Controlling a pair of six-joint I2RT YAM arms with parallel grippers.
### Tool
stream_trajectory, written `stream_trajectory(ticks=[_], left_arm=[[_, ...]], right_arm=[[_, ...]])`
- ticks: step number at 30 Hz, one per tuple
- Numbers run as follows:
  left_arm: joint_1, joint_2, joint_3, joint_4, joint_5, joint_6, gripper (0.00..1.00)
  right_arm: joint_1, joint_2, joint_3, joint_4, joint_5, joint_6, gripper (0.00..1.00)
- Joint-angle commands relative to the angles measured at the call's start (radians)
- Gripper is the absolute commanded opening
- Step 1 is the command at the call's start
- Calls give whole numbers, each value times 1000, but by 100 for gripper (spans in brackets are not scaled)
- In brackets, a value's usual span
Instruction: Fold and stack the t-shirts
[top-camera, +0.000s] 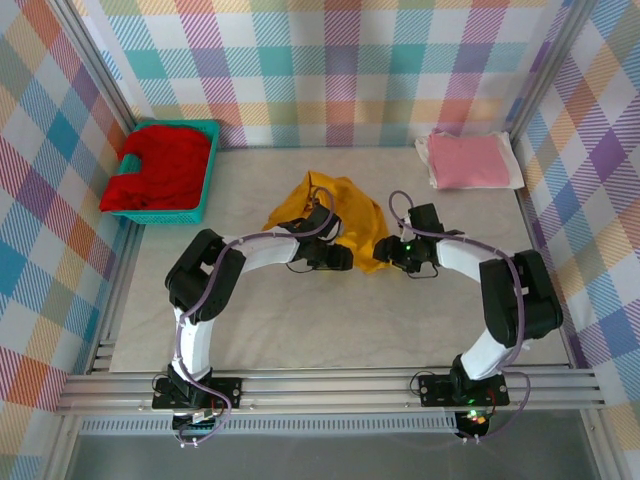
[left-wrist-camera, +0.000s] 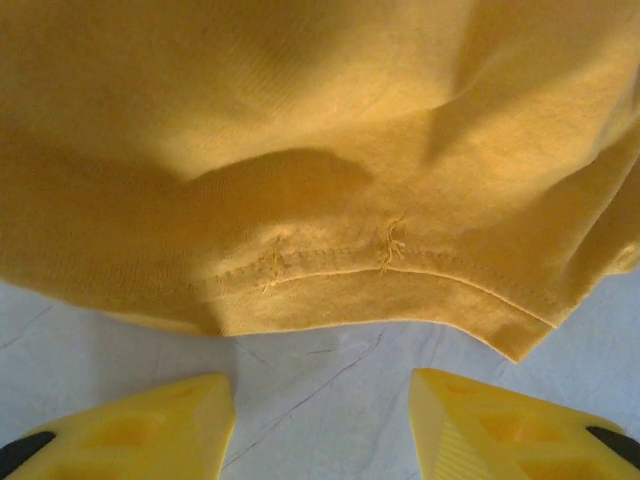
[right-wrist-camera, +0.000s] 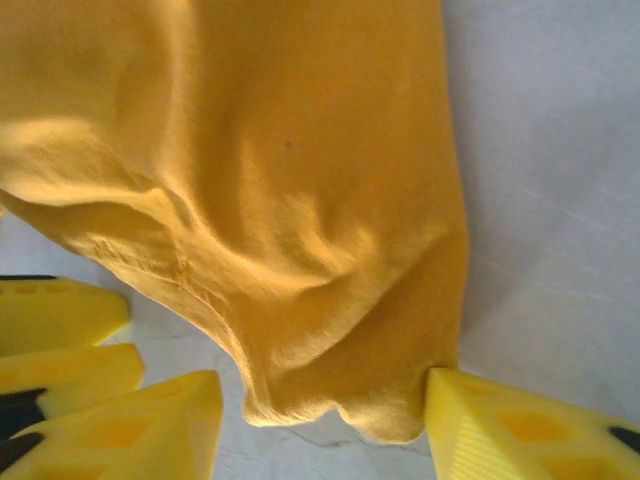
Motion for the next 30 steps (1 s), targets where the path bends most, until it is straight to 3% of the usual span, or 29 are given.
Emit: stream_trajectory(ticks=[1,7,11,18,19,20,21,24,30], left_arm=[[44,-20,5,94,-123,-1,51],[74,-67,-32,88,-142,-40,51],[79,-54,-30,88,-138,-26,54],[71,44,-3,137,-66,-33,49],[69,53,7,136,-65,-33,47],[69,57,15,132,-67,-32,44],[68,62,22,129,-73,-29,43],[69,66,31,127,-97,-17,33],[69,80,72,80,-111,-1,0]], right_arm=[[-1,50,32,58,-77,14,43],[-1,7,29,52,-23,28,21],[-3,-66,10,44,12,29,12],[-3,-65,11,51,-26,40,6],[-3,-63,14,43,-29,44,8],[-4,-63,12,36,-26,48,17],[-2,-67,5,30,-13,56,33],[-3,-86,-14,0,40,68,45],[-7,-87,-32,-28,74,86,51]])
